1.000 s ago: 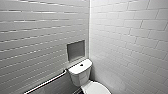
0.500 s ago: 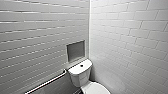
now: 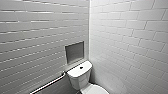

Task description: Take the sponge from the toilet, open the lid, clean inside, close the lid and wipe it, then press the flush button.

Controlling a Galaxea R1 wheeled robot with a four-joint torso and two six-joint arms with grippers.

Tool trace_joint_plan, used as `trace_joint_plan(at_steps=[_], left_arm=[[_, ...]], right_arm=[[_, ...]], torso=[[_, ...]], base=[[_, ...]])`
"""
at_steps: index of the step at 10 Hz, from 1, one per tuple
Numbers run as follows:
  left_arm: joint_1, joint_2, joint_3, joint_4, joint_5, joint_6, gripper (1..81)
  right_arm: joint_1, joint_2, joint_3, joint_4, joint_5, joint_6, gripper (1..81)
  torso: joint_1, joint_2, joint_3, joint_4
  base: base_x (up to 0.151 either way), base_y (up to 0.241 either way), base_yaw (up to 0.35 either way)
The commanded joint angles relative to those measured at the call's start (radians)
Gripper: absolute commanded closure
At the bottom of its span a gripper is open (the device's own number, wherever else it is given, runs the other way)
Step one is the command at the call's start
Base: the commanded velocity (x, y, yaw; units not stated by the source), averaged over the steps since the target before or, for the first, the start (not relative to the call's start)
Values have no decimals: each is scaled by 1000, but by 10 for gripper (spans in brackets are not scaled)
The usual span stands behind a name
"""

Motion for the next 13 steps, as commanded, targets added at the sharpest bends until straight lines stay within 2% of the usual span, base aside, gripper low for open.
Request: trace_joint_plan(at_steps=[1, 13], left_arm=[[-50, -3, 4, -7, 57, 1, 10], [-45, -1, 4, -7, 56, 1, 10]], right_arm=[[33, -2, 4, 12, -61, -4, 811], [33, 0, 4, 1, -62, -5, 811]], torso=[[0, 0, 0, 0], [0, 0, 0, 0]], base=[[96, 0, 0], [96, 0, 0]])
